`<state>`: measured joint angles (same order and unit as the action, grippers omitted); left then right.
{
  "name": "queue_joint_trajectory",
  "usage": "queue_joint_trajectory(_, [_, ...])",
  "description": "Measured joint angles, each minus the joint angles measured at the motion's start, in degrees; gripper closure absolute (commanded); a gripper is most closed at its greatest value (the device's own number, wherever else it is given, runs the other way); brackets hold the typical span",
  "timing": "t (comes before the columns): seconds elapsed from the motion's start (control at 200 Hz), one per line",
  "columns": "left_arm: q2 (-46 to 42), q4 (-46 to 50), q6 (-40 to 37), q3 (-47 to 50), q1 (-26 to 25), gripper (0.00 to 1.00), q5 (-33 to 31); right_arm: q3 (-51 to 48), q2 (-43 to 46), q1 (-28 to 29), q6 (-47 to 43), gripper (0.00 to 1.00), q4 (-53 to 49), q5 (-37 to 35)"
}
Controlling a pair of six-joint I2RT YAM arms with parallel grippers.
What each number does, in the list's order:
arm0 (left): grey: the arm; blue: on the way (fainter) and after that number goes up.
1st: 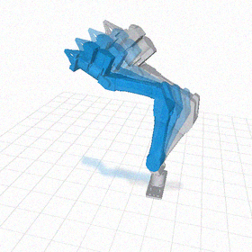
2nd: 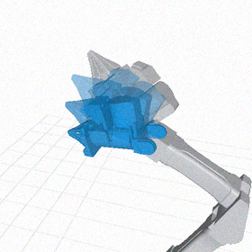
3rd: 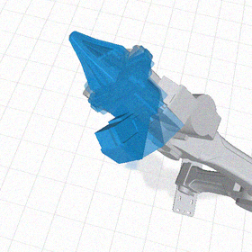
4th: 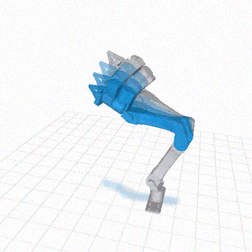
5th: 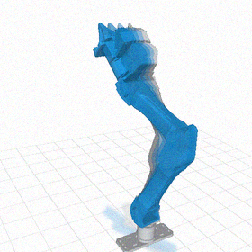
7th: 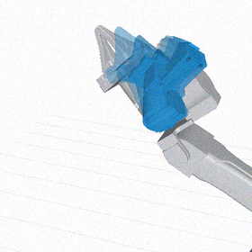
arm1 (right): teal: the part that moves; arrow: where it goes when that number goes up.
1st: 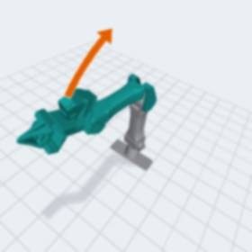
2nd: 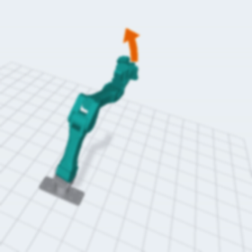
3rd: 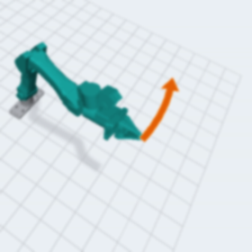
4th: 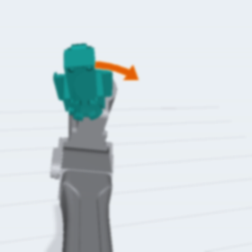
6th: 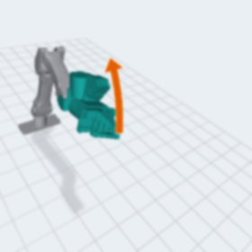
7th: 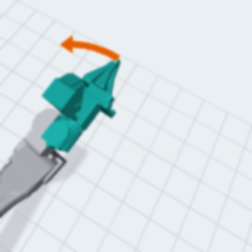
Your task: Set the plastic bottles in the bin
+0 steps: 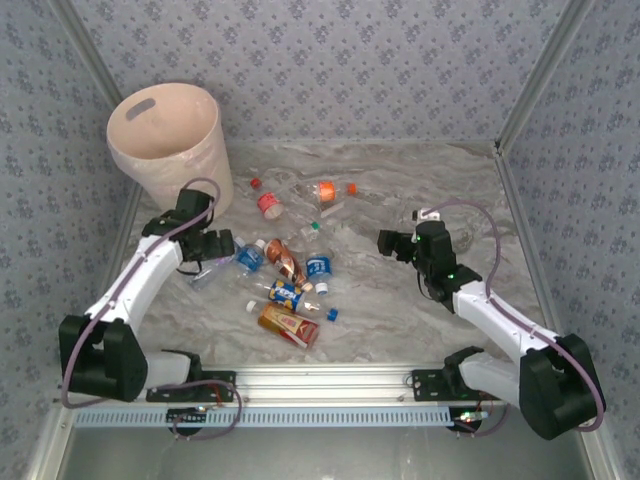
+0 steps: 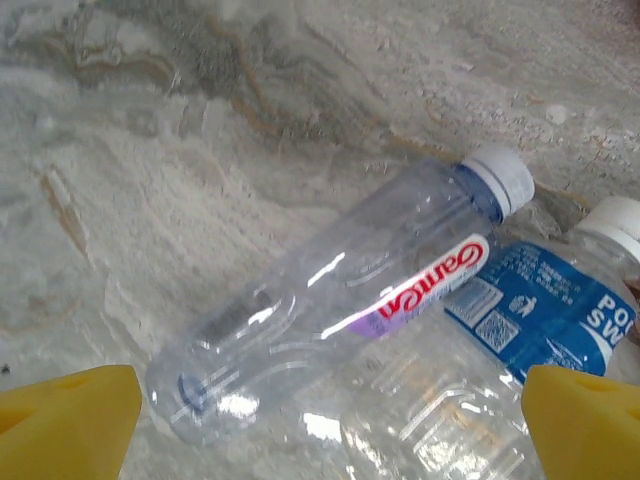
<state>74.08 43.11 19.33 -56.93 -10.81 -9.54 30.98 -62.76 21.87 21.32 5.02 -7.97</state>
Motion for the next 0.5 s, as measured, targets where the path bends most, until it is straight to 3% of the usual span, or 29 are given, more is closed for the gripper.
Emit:
queue_joint_trajectory(0.2, [6.9, -5.2, -5.0, 0.1, 0.1, 0.02, 0.1, 0.0, -0.2, -0.4, -1.4, 0.0, -0.1, 0.0])
queue_joint_trajectory(0.5, [11.6, -8.9, -6.3, 2.9, 0.1, 0.02, 0.1, 0.1, -1.7, -0.8, -1.9, 0.0, -0.1, 0.2])
